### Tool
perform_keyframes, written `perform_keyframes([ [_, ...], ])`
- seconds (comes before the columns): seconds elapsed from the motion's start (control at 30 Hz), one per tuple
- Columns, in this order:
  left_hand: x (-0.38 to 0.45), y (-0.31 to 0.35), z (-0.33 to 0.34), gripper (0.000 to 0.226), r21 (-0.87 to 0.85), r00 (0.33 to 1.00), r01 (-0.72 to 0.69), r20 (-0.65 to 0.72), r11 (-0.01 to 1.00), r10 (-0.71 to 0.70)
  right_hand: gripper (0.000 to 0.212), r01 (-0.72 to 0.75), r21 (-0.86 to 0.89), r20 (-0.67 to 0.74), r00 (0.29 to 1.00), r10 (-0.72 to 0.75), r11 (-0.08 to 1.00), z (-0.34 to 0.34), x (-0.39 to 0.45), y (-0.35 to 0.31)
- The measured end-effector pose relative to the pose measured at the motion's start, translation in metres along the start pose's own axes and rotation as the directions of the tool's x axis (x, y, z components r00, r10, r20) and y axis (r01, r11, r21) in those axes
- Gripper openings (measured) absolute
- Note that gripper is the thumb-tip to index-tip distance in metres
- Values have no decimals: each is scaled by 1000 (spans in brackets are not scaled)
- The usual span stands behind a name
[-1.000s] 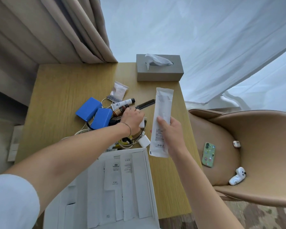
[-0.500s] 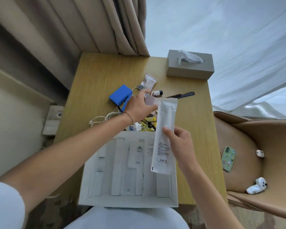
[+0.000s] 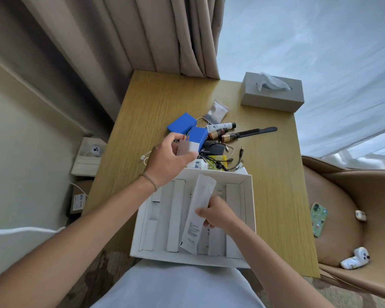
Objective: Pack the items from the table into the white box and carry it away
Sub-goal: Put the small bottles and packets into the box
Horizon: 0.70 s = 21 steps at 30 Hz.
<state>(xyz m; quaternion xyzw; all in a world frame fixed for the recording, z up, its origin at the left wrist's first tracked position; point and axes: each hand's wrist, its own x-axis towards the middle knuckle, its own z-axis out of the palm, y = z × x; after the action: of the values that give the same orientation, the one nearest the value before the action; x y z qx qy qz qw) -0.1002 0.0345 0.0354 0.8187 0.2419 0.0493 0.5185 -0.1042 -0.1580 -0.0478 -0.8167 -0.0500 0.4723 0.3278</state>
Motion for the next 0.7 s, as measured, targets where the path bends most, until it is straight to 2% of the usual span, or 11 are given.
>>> perform_keyframes([
  [0.13, -18, -11, -4, 45, 25, 1000, -5, 19, 1000, 4, 3, 21, -92, -6, 1000, -21, 996, 9, 15, 4],
  [0.33, -39, -25, 3, 52, 88, 998, 10, 68, 996, -16, 38, 2, -264, -82, 996, -24, 964, 20, 29, 5],
  [0.47, -47, -31, 11, 52, 144, 992, 1, 123, 990, -19, 43, 23, -423, -158, 983, -98, 906, 25, 26, 2],
  [0.5, -49, -32, 13, 53, 160, 990, -5, 139, 987, -18, 43, 6, -398, -165, 983, -78, 917, 22, 24, 1],
  [0.57, -50, -34, 16, 54, 191, 984, -14, 177, 981, -20, 36, -27, -240, -196, 980, -22, 970, 8, 18, -2],
  [0.7, -55, -43, 26, 58, 260, 964, -50, 265, 964, -21, 22, 20, -18, -336, 941, -25, 1000, -32, -4, -7],
])
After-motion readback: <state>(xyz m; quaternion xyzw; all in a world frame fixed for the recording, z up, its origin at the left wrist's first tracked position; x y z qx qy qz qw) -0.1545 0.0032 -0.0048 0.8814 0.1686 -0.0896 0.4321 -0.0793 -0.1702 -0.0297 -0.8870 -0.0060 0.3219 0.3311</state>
